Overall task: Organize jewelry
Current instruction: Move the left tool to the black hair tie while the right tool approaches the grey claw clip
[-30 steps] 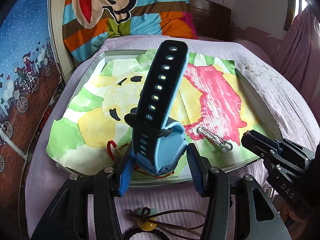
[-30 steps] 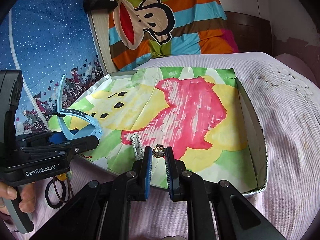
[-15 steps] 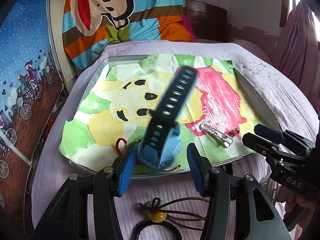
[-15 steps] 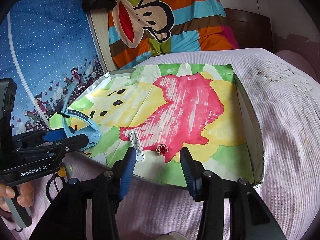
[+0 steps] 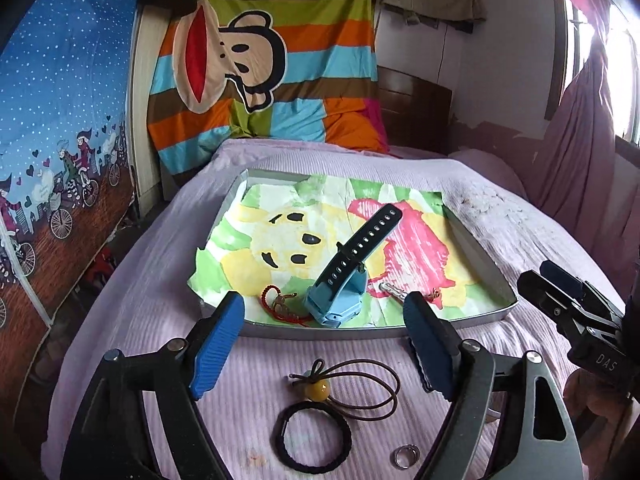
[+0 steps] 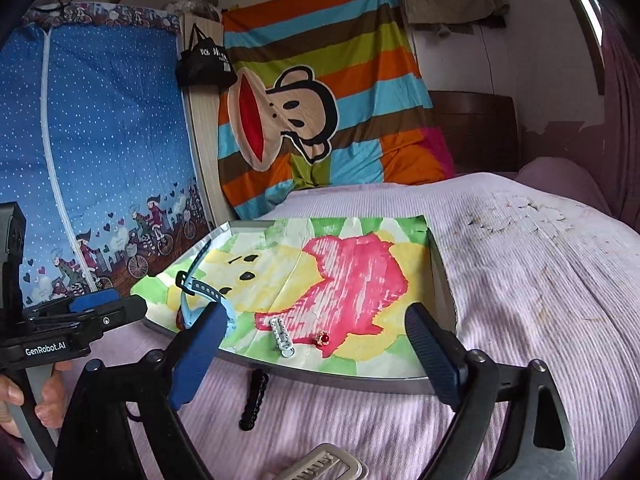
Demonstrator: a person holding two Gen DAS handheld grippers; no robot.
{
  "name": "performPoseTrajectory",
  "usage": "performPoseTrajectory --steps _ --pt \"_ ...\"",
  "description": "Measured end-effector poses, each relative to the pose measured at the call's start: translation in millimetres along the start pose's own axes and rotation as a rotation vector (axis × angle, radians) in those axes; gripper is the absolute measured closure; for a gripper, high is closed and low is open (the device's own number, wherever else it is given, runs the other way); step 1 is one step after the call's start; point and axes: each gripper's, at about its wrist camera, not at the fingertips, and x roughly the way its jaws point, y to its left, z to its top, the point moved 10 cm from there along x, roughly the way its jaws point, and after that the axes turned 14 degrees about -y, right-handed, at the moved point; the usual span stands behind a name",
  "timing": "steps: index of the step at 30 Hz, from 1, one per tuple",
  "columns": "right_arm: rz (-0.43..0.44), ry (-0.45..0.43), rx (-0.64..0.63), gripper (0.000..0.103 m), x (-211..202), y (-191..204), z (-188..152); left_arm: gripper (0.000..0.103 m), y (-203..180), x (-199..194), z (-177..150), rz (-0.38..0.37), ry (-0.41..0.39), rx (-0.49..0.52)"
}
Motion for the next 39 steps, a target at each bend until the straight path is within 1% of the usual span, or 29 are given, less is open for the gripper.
performPoseTrajectory --steps 2,4,7,10,14,17,22,29,33,39 --pt "-0.004 -0.036 -0.003 0.000 -11.2 3.5 5.0 0.016 -2.2 -14.8 5.7 -0.001 -0.051 0.002" --pt "-0.004 -0.067 -0.009 0.000 -22.3 8.4 9.5 0.010 -4.2 -29.7 10.2 0.002 -0.099 0.012" --pt "-0.011 -0.120 -0.033 0.000 -38.9 16.4 15.0 0.009 -6.7 -49.9 14.2 -0.012 -0.153 0.020" --pt "-0.015 -0.156 -0.045 0.000 -52.1 24.8 16.1 0.007 -8.4 -66.6 16.2 -0.024 -0.192 0.026" --pt "-0.012 -0.174 -0.056 0.000 -67.8 35.7 11.2 0.005 -9.1 -87.7 16.7 -0.025 -0.240 0.043" --pt "-0.019 -0.178 -0.087 0.000 -78.4 43.7 4.9 0.004 -5.0 -102.5 13.3 -0.024 -0.260 0.042" --pt "-0.014 -0.178 -0.127 0.000 -91.8 53.6 -4.4 0.004 2.1 -118.3 2.7 -0.025 -0.258 0.030" --pt "-0.018 -0.153 -0.161 0.000 -101.6 60.6 -18.4 0.004 4.8 -125.9 -17.5 -0.022 -0.243 0.079" --pt "-0.024 -0.117 -0.160 0.000 -103.8 58.1 -29.8 0.004 6.4 -124.1 -28.6 -0.032 -0.215 0.080" --pt "-0.052 -0.034 -0.148 0.000 -95.9 47.8 -49.6 0.004 10.8 -113.4 -45.5 -0.036 -0.156 0.083"
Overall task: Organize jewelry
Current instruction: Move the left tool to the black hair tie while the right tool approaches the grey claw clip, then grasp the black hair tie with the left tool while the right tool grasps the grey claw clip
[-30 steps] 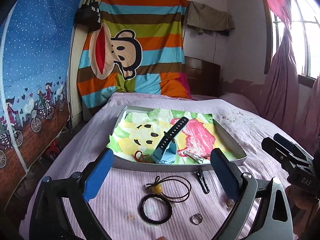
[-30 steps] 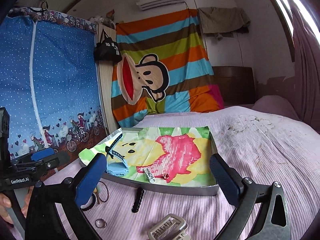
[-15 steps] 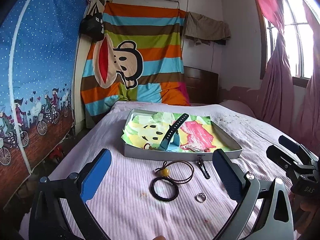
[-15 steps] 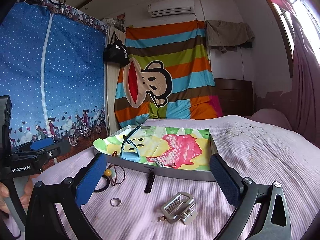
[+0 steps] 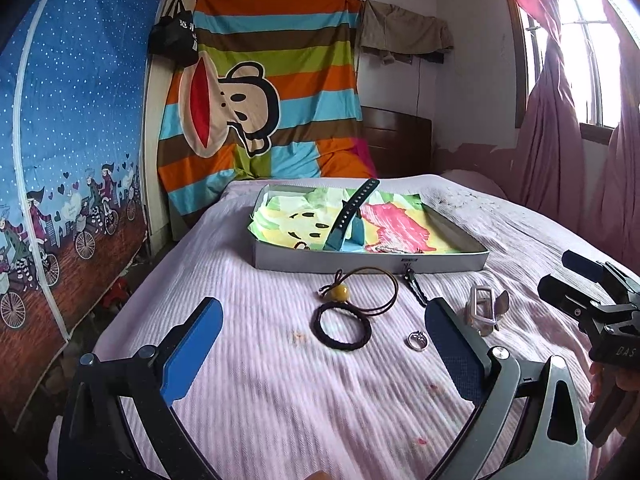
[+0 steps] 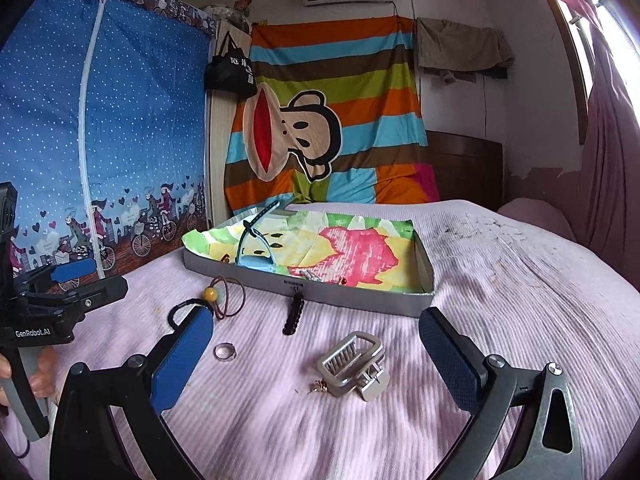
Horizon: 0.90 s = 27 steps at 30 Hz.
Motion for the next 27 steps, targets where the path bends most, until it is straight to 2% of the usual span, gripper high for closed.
performPoseTrajectory --steps 14,21,27 --pt "-0.007 0.246 0.090 0.000 23.0 -12.6 -56.6 0.004 -6.0 35.3 -39.9 -0.017 0.204 0.024" --pt "-0.017 0.299 0.134 0.000 28.1 -20.0 -66.9 0.004 -9.2 53.0 -59.4 -0.024 0.297 0.041" --pt "-0.019 0.315 0.197 0.000 38.5 -28.5 -68.8 0.004 -9.8 67.3 -65.7 -0.022 0.339 0.037"
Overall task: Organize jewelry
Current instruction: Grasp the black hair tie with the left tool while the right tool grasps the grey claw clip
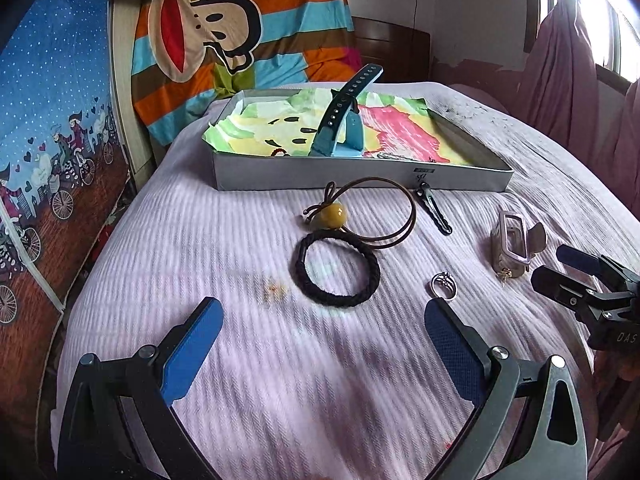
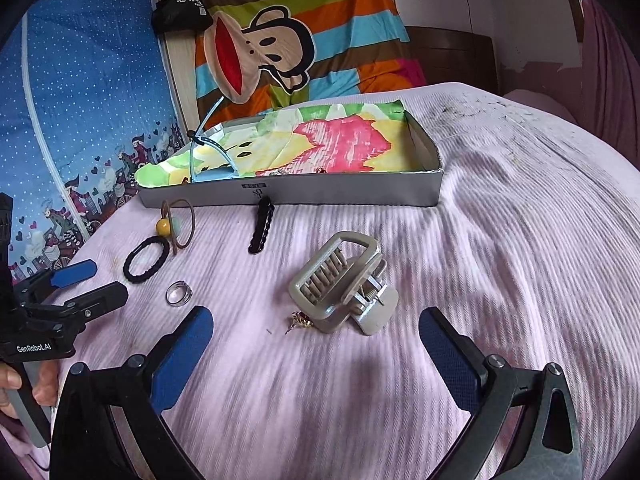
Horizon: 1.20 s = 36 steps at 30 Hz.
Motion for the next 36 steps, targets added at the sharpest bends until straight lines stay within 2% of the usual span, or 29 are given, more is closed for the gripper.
performPoseTrajectory --steps 8,12,19,26,30,36 --pt "-0.005 0.043 0.073 0.000 22.7 -13.3 -1.5 0.011 1.7 19.8 -0.5 -0.003 0.034 -0.029" --pt "-0.009 0.059 0.086 0.006 31.5 -16.7 -2.5 0.016 1.0 27.9 0.2 0.001 0.039 -0.043" --pt "-0.038 0.065 0.056 0.015 38.8 -15.6 -4.5 0.039 2.3 33.6 -2.0 0.010 0.031 -0.041" --pt "-0.038 0.050 0.066 0.021 39.9 -18.3 -6.8 0.065 -7.0 34.1 -3.5 -0.043 0.027 -0.048" --pt "-0.049 0.040 0.075 0.032 38.6 -20.7 -6.6 0.081 -9.0 34.9 -4.9 -0.051 0.031 -0.051" --pt "-0.051 0.037 0.059 0.032 38.0 -21.6 -6.9 0.099 -14.5 34.5 -6.8 -0.071 0.024 -0.051"
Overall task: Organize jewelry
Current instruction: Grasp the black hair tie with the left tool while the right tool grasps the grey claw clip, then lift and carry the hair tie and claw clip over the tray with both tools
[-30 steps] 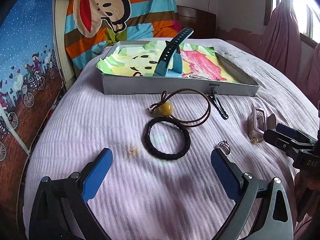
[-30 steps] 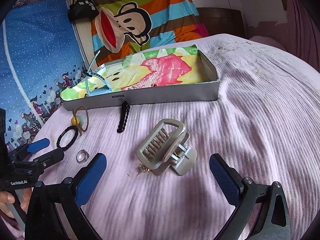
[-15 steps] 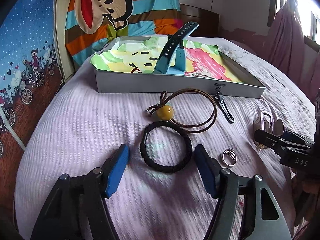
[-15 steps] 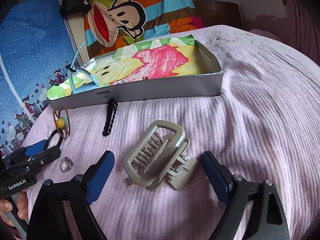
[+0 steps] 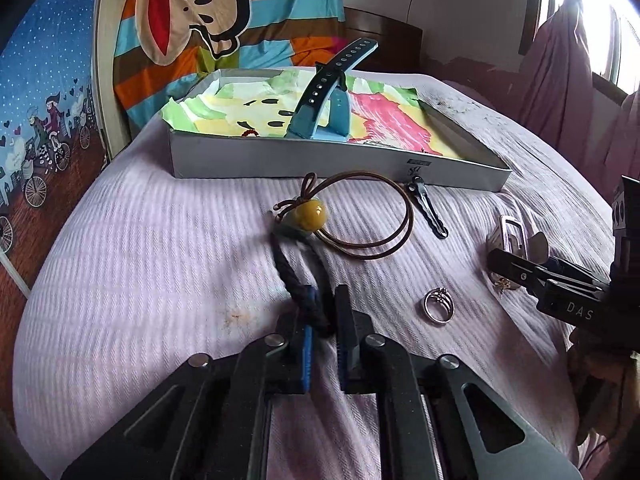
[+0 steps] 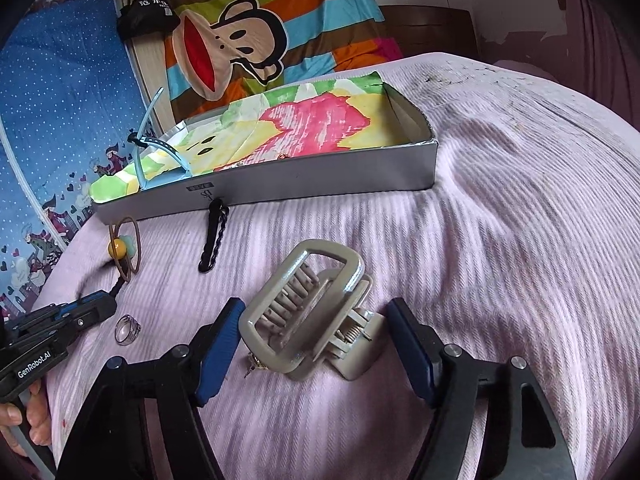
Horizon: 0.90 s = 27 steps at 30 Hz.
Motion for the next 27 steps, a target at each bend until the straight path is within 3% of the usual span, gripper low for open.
performPoseTrajectory --steps 10,19,27 --pt "0.035 -0.041 0.000 0.033 -5.7 6.5 4.9 0.100 -21.7 -18.0 7.2 -0.091 -0.081 0.023" --pt "0.069 -0.109 -0.022 0.033 -15.6 17.5 16.5 0.100 -22.2 -46.9 37.7 -0.071 -0.162 0.027" --pt "0.118 -0.252 -0.071 0.033 -34.6 38.8 56.2 0.100 -20.4 -53.3 79.8 -0.028 -0.200 0.062"
